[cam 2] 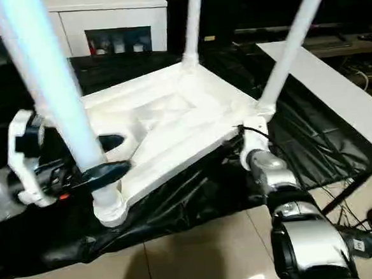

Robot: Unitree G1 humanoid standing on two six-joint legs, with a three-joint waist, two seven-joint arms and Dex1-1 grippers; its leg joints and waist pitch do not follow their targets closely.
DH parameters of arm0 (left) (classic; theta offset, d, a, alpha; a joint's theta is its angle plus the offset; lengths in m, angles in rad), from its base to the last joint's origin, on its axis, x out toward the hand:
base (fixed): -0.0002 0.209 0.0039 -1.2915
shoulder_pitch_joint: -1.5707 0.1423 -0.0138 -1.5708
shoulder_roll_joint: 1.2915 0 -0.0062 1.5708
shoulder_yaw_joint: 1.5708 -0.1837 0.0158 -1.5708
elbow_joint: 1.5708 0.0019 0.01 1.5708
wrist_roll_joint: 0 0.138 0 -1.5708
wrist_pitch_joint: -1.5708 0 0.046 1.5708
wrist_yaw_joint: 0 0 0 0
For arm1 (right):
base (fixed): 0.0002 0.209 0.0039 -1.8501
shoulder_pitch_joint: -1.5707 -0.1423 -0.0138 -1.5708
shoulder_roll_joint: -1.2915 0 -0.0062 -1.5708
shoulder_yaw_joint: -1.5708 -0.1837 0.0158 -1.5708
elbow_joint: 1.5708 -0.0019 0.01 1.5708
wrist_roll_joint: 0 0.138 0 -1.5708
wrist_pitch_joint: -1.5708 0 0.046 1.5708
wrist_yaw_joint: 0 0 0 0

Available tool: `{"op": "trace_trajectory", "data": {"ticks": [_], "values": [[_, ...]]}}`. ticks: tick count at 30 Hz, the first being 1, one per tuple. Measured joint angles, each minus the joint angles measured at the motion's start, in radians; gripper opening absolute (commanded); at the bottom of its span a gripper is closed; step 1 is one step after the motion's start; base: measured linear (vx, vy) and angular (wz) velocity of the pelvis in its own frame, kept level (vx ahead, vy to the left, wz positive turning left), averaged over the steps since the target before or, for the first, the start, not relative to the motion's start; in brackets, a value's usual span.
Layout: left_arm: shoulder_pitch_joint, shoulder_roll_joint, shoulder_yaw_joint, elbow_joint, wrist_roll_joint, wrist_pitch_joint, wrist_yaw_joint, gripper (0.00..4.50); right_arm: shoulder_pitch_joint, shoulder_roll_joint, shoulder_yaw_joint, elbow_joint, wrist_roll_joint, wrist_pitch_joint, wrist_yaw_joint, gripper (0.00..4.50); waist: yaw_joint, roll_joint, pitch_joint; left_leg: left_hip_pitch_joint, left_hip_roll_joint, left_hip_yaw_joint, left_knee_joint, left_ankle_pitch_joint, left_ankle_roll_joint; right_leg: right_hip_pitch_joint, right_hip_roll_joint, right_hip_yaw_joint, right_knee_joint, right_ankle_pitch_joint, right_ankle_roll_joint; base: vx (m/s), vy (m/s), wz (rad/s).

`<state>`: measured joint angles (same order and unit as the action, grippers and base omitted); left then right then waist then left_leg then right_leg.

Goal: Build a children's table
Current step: Rotate table base

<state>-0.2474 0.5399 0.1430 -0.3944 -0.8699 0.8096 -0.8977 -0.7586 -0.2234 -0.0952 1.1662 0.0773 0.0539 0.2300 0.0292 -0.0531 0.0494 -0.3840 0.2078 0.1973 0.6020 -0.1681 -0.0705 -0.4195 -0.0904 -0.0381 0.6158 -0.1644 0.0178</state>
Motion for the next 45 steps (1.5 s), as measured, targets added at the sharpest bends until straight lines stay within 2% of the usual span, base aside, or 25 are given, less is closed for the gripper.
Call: {"op": "trace_trajectory", "data": {"ticks": [4,7,11,20,26,33,40,45], "values": [[-0.040,-0.036,-0.040,-0.002,0.000,0.010,0.019,4.50,-0.023,0.041,0.029,0.026,-0.019,-0.017,0.065,4.47,-0.004,-0.001,0.000,0.000,0.001,0.000,0.001,0.001,-0.001,-0.001,0.000,0.000,0.001,0.001,-0.001,0.000,0.000,0.00],[-0.064,-0.044,-0.062,-0.002,0.000,0.015,0.031,4.50,-0.035,0.088,0.056,0.031,-0.034,-0.032,0.107,4.47,-0.014,0.000,0.000,0.000,0.001,-0.002,0.001,0.001,-0.001,-0.003,0.000,-0.002,0.001,0.001,-0.001,0.000,0.000,0.00],[-0.084,-0.062,-0.078,-0.002,-0.001,0.018,0.033,4.50,-0.056,0.131,0.068,0.055,-0.050,-0.047,0.132,4.47,-0.019,0.000,0.000,0.000,0.001,-0.002,0.001,0.001,-0.001,-0.003,0.000,-0.001,0.001,0.003,-0.004,0.000,0.000,0.00],[-0.128,-0.122,-0.135,0.016,0.018,-0.005,0.052,4.50,-0.057,0.194,0.087,0.062,-0.054,-0.067,0.169,4.47,-0.020,0.000,0.001,0.000,0.001,-0.001,0.000,0.001,-0.001,-0.003,0.000,-0.002,0.001,0.003,-0.005,0.000,0.000,0.00],[-0.217,-0.187,-0.200,0.126,0.119,-0.098,0.060,4.50,-0.056,0.212,0.095,0.063,-0.071,-0.091,0.205,4.47,-0.019,0.000,0.001,0.001,0.001,-0.002,0.001,0.001,-0.001,-0.002,0.000,-0.002,0.001,0.004,-0.005,0.000,0.000,0.00],[-0.323,-0.249,-0.257,0.321,0.260,-0.237,0.069,4.50,-0.054,0.203,0.101,0.062,-0.074,-0.102,0.228,4.47,-0.021,0.006,0.003,0.001,0.000,-0.003,0.001,0.001,-0.001,0.000,0.000,-0.002,0.000,0.006,-0.009,0.000,0.000,0.00],[-0.375,-0.325,-0.286,0.440,0.321,-0.328,0.064,4.50,-0.042,0.181,0.097,0.051,-0.074,-0.109,0.239,4.47,-0.024,0.007,0.003,0.002,0.001,-0.003,0.001,0.001,-0.001,0.000,0.000,-0.003,-0.001,0.007,-0.011,0.000,0.000,0.00],[-0.460,-0.406,-0.315,0.602,0.433,-0.468,0.133,4.50,-0.032,0.159,0.089,0.048,-0.074,-0.122,0.238,4.47,-0.028,0.009,0.003,0.003,0.000,-0.003,0.001,0.001,-0.001,0.001,0.000,-0.003,-0.003,0.009,-0.014,0.000,0.000,0.00]]}}
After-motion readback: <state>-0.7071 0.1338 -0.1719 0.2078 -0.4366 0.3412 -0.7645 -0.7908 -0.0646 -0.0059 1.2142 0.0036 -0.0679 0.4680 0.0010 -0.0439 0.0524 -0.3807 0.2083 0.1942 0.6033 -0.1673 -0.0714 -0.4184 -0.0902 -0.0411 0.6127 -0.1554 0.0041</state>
